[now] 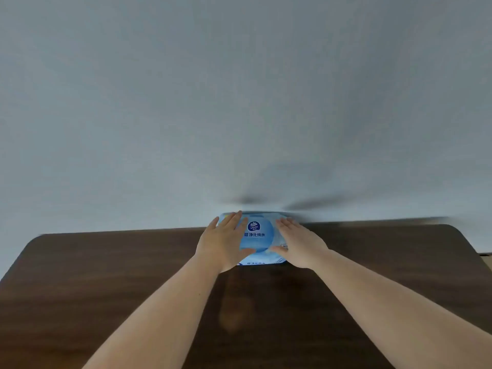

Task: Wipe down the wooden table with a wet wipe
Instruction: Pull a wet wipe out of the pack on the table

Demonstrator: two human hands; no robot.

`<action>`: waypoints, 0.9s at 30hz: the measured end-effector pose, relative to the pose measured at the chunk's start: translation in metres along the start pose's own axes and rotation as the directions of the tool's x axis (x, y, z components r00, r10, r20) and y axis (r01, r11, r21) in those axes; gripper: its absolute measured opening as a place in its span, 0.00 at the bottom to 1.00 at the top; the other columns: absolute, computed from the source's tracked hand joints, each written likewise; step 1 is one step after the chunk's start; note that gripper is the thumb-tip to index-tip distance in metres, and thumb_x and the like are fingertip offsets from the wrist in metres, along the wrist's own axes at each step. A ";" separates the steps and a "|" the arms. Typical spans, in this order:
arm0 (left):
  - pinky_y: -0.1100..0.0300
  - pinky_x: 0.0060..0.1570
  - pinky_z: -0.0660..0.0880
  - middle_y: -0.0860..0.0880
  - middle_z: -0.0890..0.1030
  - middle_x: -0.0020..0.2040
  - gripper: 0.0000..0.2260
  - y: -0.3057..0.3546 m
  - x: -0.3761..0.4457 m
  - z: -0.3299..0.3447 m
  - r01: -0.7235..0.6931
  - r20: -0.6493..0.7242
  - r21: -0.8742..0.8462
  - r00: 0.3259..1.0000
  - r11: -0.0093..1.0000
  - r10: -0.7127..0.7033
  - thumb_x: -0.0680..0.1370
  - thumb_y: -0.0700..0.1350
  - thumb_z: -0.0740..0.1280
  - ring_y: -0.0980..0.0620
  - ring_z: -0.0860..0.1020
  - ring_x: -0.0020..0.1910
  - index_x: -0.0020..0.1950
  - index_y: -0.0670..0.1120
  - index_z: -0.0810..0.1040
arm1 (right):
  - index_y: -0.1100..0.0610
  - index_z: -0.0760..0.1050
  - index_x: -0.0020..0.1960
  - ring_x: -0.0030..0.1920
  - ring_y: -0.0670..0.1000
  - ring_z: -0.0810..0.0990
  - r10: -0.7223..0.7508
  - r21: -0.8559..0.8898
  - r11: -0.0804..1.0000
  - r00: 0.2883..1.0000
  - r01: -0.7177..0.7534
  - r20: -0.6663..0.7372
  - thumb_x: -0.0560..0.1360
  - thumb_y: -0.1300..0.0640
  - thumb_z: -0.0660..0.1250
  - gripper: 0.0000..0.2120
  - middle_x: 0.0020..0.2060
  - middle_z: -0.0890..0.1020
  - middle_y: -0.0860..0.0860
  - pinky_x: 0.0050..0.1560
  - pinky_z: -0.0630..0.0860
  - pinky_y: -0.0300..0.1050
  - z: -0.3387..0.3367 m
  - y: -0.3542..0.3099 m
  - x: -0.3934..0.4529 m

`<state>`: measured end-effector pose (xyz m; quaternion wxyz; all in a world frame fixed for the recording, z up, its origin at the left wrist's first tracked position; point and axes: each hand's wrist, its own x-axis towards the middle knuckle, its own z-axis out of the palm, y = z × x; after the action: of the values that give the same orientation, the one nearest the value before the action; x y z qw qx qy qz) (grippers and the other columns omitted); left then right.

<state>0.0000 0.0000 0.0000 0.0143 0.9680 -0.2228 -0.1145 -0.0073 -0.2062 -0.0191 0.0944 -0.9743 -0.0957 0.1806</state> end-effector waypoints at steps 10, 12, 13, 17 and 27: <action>0.55 0.74 0.48 0.48 0.51 0.79 0.33 0.005 0.030 0.033 0.029 -0.014 -0.011 0.999 1.000 -0.029 0.79 0.61 0.54 0.50 0.48 0.77 0.77 0.47 0.49 | 0.56 0.42 0.77 0.77 0.49 0.47 0.011 0.173 0.985 0.999 -0.016 0.033 0.78 0.42 0.59 0.39 0.78 0.45 0.50 0.73 0.54 0.48 0.018 0.015 0.017; 0.55 0.73 0.49 0.48 0.50 0.79 0.32 0.004 0.031 0.032 0.013 0.004 -0.001 1.000 1.000 -0.013 0.79 0.62 0.52 0.50 0.48 0.77 0.77 0.46 0.48 | 0.56 0.42 0.77 0.77 0.49 0.47 0.004 0.184 0.983 0.999 -0.012 0.040 0.78 0.42 0.58 0.38 0.78 0.45 0.50 0.73 0.54 0.48 0.019 0.015 0.018; 0.55 0.73 0.50 0.48 0.50 0.79 0.32 0.002 0.031 0.032 0.005 0.016 0.011 1.000 1.000 -0.005 0.79 0.61 0.51 0.49 0.48 0.77 0.77 0.46 0.48 | 0.56 0.42 0.77 0.77 0.49 0.47 0.003 0.187 0.982 0.999 -0.011 0.043 0.78 0.42 0.58 0.38 0.78 0.44 0.50 0.73 0.54 0.48 0.020 0.015 0.018; 0.53 0.74 0.53 0.46 0.49 0.79 0.31 0.001 0.031 0.029 -0.021 0.077 0.024 0.997 0.999 0.019 0.80 0.60 0.49 0.48 0.47 0.77 0.77 0.44 0.47 | 0.57 0.41 0.77 0.77 0.48 0.45 -0.002 0.189 0.982 0.999 -0.007 0.047 0.79 0.42 0.56 0.37 0.78 0.43 0.51 0.74 0.52 0.47 0.021 0.015 0.018; 0.55 0.33 0.67 0.45 0.75 0.44 0.23 0.017 0.036 0.002 0.198 -0.428 -0.371 0.830 0.907 -0.357 0.74 0.63 0.63 0.46 0.72 0.36 0.49 0.42 0.70 | 0.56 0.42 0.78 0.77 0.49 0.49 0.004 0.169 0.986 0.999 -0.011 0.038 0.79 0.42 0.55 0.36 0.78 0.46 0.50 0.73 0.56 0.48 0.024 0.013 0.015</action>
<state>0.0243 -0.0310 -0.0082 0.2051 0.9727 -0.0464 0.0981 -0.0007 -0.2116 -0.0489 0.1743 -0.9596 -0.0781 0.2068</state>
